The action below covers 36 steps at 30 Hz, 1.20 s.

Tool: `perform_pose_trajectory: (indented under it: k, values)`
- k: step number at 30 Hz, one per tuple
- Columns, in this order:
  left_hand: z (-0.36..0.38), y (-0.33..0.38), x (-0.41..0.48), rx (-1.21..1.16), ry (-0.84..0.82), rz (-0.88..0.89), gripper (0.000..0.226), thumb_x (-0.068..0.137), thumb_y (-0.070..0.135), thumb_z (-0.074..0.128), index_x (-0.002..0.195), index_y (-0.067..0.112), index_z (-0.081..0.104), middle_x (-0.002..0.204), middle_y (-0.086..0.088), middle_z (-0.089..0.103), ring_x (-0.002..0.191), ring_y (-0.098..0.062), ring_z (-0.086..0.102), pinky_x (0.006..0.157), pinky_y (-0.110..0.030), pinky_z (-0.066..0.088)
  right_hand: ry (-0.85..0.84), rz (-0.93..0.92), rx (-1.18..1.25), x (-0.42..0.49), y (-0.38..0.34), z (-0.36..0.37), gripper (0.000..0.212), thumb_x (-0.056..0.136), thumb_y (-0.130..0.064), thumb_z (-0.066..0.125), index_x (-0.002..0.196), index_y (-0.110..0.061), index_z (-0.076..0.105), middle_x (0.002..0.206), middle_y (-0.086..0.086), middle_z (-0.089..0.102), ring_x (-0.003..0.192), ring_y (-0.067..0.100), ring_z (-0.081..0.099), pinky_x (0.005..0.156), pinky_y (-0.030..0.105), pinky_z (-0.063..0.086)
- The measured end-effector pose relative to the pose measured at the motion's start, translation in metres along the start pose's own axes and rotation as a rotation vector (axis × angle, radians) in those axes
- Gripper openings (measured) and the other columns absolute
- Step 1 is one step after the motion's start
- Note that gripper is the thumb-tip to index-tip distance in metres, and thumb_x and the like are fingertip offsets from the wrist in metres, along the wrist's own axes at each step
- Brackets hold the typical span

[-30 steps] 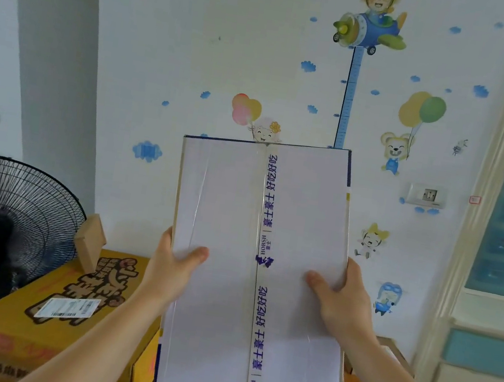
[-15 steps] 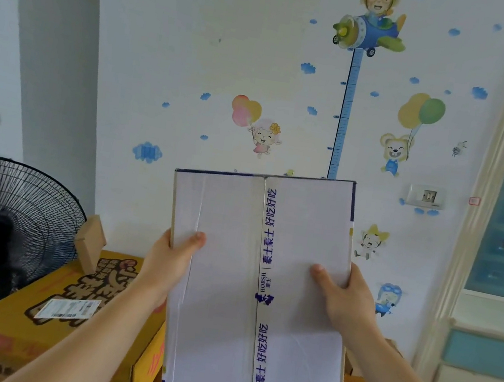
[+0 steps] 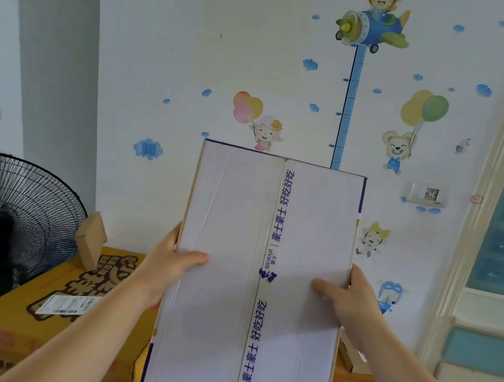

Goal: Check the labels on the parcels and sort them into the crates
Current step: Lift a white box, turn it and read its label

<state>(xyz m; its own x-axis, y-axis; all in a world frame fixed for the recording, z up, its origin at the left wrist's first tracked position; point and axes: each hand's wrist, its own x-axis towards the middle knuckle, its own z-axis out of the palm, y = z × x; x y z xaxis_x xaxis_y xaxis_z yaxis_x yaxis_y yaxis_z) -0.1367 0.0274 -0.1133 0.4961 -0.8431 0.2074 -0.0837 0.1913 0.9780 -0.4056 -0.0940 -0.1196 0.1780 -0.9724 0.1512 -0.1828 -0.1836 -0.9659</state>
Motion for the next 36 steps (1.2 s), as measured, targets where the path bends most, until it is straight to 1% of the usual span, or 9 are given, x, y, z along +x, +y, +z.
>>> perform_pose_trajectory:
  k: [4, 7, 12, 14, 18, 26, 30, 34, 36]
  values:
    - [0.0, 0.002, -0.002, 0.11, -0.023, 0.069, 0.05, 0.089, 0.003, 0.067, 0.126, 0.03, 0.049, 0.109, 0.008, 0.069, 0.091, -0.005, 0.069, 0.07, -0.017, 0.053, 0.039, -0.051, -0.056, 0.0, 0.001, 0.001, 0.041, 0.086, -0.024, 0.074, 0.122, -0.022, 0.054, 0.104, -0.006, 0.064, 0.093, 0.019, 0.061, 0.086, 0.043, 0.053]
    - [0.004, -0.002, -0.002, 0.139, 0.158, 0.077, 0.056, 0.089, 0.021, 0.071, 0.135, 0.025, 0.039, 0.116, 0.004, 0.061, 0.1, -0.014, 0.064, 0.086, -0.032, 0.052, 0.053, -0.106, -0.079, 0.001, -0.004, 0.003, 0.045, 0.091, -0.033, 0.067, 0.131, -0.027, 0.049, 0.107, -0.01, 0.062, 0.096, 0.017, 0.059, 0.091, 0.042, 0.051]
    - [-0.001, -0.002, -0.008, 0.031, 0.034, -0.017, 0.042, 0.088, 0.012, 0.07, 0.124, 0.026, 0.053, 0.112, -0.004, 0.07, 0.09, -0.02, 0.072, 0.071, -0.031, 0.057, -0.061, -0.02, -0.003, 0.008, -0.013, -0.002, 0.102, 0.084, -0.026, 0.076, 0.155, -0.041, 0.005, 0.127, -0.008, 0.048, 0.116, 0.025, 0.054, 0.102, 0.044, 0.046]
    - [-0.007, 0.001, -0.01, 0.041, -0.093, -0.022, 0.061, 0.088, 0.003, 0.068, 0.132, 0.038, 0.047, 0.112, 0.003, 0.072, 0.093, -0.015, 0.072, 0.071, -0.029, 0.058, -0.038, -0.008, -0.051, 0.007, -0.009, -0.002, 0.098, 0.08, -0.017, 0.08, 0.155, -0.026, 0.017, 0.121, -0.002, 0.054, 0.108, 0.025, 0.058, 0.096, 0.04, 0.049]
    - [-0.009, -0.001, -0.008, 0.097, -0.043, -0.021, 0.085, 0.088, 0.005, 0.069, 0.153, 0.033, 0.022, 0.139, 0.004, 0.054, 0.109, -0.015, 0.065, 0.088, -0.033, 0.055, -0.019, -0.031, -0.124, 0.005, -0.003, -0.002, 0.043, 0.083, -0.026, 0.077, 0.119, -0.023, 0.055, 0.112, 0.0, 0.068, 0.095, 0.021, 0.065, 0.091, 0.046, 0.054]
    - [-0.002, -0.007, -0.013, 0.156, 0.056, 0.038, 0.038, 0.092, 0.015, 0.067, 0.126, 0.025, 0.053, 0.111, 0.0, 0.07, 0.097, -0.019, 0.07, 0.087, -0.041, 0.056, -0.014, -0.049, -0.214, 0.005, -0.002, 0.006, 0.072, 0.094, -0.042, 0.06, 0.154, -0.033, 0.02, 0.139, 0.002, 0.052, 0.119, 0.031, 0.054, 0.101, 0.045, 0.046]
    - [-0.007, -0.003, -0.01, 0.121, 0.009, 0.038, 0.041, 0.099, 0.022, 0.056, 0.135, 0.035, 0.042, 0.117, 0.009, 0.066, 0.103, -0.012, 0.067, 0.087, -0.034, 0.055, 0.012, -0.042, -0.13, 0.003, 0.0, 0.011, 0.064, 0.088, -0.038, 0.07, 0.141, -0.021, 0.038, 0.12, 0.0, 0.06, 0.101, 0.022, 0.059, 0.091, 0.042, 0.051]
    - [-0.016, 0.001, -0.005, 0.108, -0.018, -0.028, 0.084, 0.084, 0.014, 0.076, 0.146, 0.035, 0.023, 0.129, 0.005, 0.056, 0.104, -0.018, 0.065, 0.08, -0.035, 0.057, -0.215, 0.003, -0.063, 0.006, -0.002, 0.003, 0.086, 0.075, -0.013, 0.083, 0.136, -0.035, 0.029, 0.113, -0.008, 0.056, 0.101, 0.019, 0.059, 0.082, 0.04, 0.053]
    - [-0.018, 0.0, -0.006, 0.111, 0.032, -0.053, 0.081, 0.079, 0.006, 0.078, 0.14, 0.026, 0.029, 0.124, -0.002, 0.057, 0.1, -0.023, 0.065, 0.075, -0.037, 0.056, -0.256, -0.011, -0.074, 0.006, -0.008, 0.0, 0.086, 0.076, -0.01, 0.082, 0.133, -0.042, 0.026, 0.113, -0.009, 0.056, 0.102, 0.02, 0.059, 0.076, 0.04, 0.055]
